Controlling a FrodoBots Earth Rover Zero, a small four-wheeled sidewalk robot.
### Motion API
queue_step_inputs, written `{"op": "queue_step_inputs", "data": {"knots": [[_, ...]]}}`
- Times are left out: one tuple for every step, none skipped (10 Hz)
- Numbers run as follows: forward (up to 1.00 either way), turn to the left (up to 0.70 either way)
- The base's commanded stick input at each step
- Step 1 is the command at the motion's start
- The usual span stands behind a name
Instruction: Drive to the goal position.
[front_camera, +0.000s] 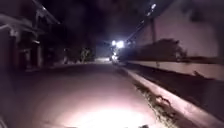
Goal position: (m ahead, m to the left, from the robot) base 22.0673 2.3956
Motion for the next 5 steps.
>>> {"op": "queue_step_inputs", "data": {"knots": [[0.70,0.00],[0.70,0.00],[0.70,0.00],[0.70,0.00],[0.70,0.00]]}}
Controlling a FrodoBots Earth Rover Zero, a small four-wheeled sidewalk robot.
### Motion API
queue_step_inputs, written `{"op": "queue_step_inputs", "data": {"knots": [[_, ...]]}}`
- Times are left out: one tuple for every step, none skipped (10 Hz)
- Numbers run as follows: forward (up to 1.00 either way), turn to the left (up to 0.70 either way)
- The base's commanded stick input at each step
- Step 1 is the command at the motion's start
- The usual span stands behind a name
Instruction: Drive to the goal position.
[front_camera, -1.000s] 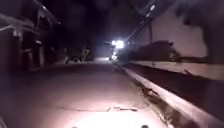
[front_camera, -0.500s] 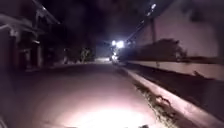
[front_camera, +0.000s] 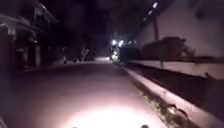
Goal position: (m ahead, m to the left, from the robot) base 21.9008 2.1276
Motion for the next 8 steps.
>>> {"op": "queue_step_inputs", "data": {"knots": [[0.70,0.00],[0.70,0.00],[0.70,0.00],[0.70,0.00],[0.70,0.00],[0.70,0.00],[0.70,0.00],[0.70,0.00]]}}
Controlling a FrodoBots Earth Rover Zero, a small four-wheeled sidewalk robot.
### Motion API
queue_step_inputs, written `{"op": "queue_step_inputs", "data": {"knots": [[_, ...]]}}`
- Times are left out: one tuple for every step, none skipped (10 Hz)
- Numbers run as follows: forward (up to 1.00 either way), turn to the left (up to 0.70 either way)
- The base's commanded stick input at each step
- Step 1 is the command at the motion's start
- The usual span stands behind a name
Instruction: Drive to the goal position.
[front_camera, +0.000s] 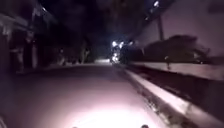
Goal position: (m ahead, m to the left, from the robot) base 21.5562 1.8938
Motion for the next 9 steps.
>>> {"op": "queue_step_inputs", "data": {"knots": [[0.70,0.00],[0.70,0.00],[0.70,0.00],[0.70,0.00],[0.70,0.00],[0.70,0.00],[0.70,0.00],[0.70,0.00],[0.70,0.00]]}}
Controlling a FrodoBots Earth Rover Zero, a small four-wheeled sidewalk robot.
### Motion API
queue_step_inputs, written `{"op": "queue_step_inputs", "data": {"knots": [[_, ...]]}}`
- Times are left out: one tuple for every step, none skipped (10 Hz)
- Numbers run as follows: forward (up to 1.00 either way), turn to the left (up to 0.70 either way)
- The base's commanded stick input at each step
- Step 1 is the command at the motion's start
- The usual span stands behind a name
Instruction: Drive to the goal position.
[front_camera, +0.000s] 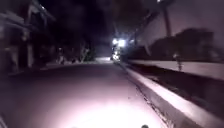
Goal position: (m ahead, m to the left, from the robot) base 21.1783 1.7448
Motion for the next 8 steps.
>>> {"op": "queue_step_inputs", "data": {"knots": [[0.70,0.00],[0.70,0.00],[0.70,0.00],[0.70,0.00],[0.70,0.00],[0.70,0.00],[0.70,0.00],[0.70,0.00]]}}
